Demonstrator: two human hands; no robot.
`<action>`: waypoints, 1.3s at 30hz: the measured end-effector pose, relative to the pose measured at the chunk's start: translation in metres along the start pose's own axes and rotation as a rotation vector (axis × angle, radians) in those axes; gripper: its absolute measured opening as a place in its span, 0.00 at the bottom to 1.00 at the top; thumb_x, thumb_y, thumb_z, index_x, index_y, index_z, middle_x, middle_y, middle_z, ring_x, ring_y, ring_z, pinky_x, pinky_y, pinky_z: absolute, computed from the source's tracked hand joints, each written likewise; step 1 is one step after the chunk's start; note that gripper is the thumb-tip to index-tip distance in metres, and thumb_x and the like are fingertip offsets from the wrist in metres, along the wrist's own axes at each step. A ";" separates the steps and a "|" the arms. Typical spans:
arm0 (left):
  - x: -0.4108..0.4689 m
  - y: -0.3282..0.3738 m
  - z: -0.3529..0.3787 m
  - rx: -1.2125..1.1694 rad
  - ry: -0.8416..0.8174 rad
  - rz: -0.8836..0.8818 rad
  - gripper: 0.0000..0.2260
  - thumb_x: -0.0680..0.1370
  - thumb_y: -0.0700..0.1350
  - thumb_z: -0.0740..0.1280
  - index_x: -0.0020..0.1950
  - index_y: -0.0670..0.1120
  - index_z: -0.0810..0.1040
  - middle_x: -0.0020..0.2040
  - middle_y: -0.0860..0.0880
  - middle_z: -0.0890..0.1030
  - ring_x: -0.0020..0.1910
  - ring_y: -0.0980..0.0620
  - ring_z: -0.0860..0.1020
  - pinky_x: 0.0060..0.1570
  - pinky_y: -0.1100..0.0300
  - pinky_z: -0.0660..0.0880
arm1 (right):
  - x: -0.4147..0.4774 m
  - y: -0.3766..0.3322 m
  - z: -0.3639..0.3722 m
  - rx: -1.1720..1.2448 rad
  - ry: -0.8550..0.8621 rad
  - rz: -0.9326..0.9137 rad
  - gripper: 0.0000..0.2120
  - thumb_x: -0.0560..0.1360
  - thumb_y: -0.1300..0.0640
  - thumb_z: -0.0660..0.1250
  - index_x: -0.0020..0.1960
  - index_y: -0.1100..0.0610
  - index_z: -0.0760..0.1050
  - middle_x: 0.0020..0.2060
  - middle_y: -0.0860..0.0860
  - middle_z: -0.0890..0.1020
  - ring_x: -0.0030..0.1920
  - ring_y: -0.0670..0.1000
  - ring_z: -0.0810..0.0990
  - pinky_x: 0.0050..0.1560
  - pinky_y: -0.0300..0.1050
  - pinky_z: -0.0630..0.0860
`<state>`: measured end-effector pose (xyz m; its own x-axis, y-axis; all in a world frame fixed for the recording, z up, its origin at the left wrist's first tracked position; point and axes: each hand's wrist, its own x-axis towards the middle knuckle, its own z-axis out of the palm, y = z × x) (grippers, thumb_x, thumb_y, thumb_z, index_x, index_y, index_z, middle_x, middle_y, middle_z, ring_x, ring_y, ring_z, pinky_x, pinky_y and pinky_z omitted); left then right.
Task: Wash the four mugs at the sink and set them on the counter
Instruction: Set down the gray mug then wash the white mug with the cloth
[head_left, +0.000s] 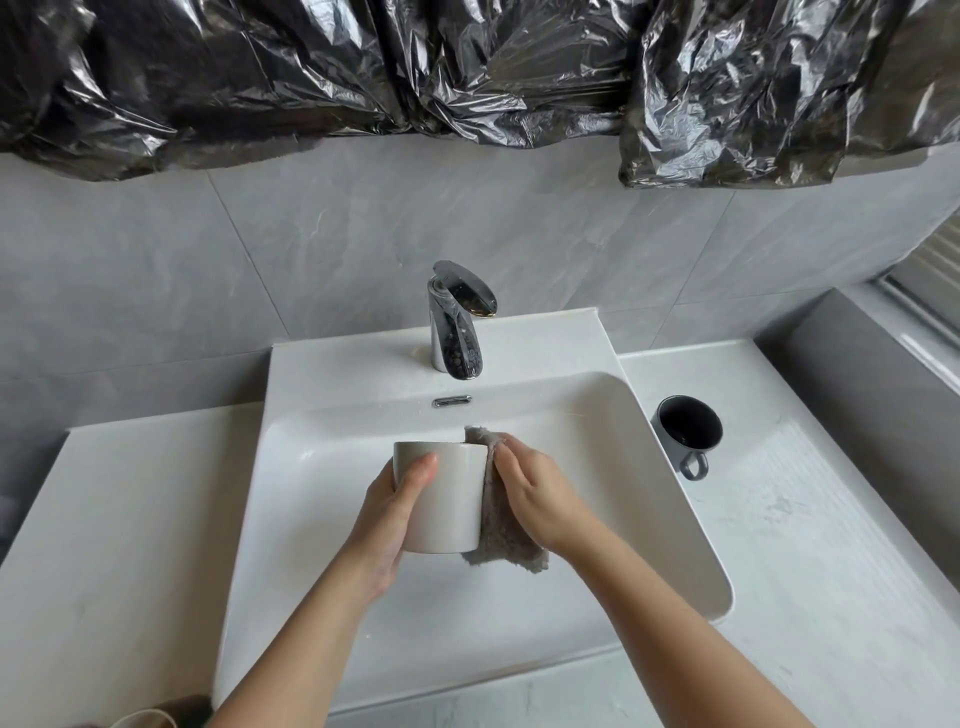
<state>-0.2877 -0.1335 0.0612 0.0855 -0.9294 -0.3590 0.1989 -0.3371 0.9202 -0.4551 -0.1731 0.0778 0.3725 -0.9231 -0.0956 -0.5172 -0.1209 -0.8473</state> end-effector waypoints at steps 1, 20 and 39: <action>0.000 0.002 -0.001 0.007 -0.002 0.007 0.33 0.63 0.65 0.68 0.61 0.48 0.77 0.56 0.46 0.83 0.57 0.47 0.80 0.58 0.48 0.76 | 0.000 -0.003 -0.002 -0.029 -0.029 -0.014 0.15 0.85 0.55 0.51 0.45 0.53 0.73 0.38 0.43 0.77 0.38 0.37 0.74 0.45 0.36 0.68; -0.004 0.003 0.026 -0.184 0.168 0.035 0.35 0.61 0.66 0.68 0.61 0.47 0.77 0.53 0.47 0.85 0.53 0.50 0.82 0.49 0.55 0.76 | -0.016 0.003 0.052 0.787 0.363 0.395 0.18 0.83 0.46 0.53 0.53 0.56 0.77 0.49 0.63 0.82 0.49 0.62 0.83 0.48 0.56 0.80; -0.003 0.020 0.019 -0.366 -0.131 -0.233 0.29 0.71 0.64 0.61 0.62 0.45 0.78 0.54 0.42 0.83 0.50 0.46 0.82 0.49 0.52 0.75 | -0.014 0.002 -0.001 0.541 0.204 0.241 0.18 0.82 0.42 0.53 0.55 0.47 0.79 0.55 0.42 0.82 0.58 0.41 0.78 0.58 0.43 0.73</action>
<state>-0.3028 -0.1407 0.0834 -0.1217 -0.8540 -0.5058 0.5326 -0.4862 0.6928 -0.4624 -0.1605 0.0782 0.1115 -0.9591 -0.2601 -0.0852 0.2516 -0.9641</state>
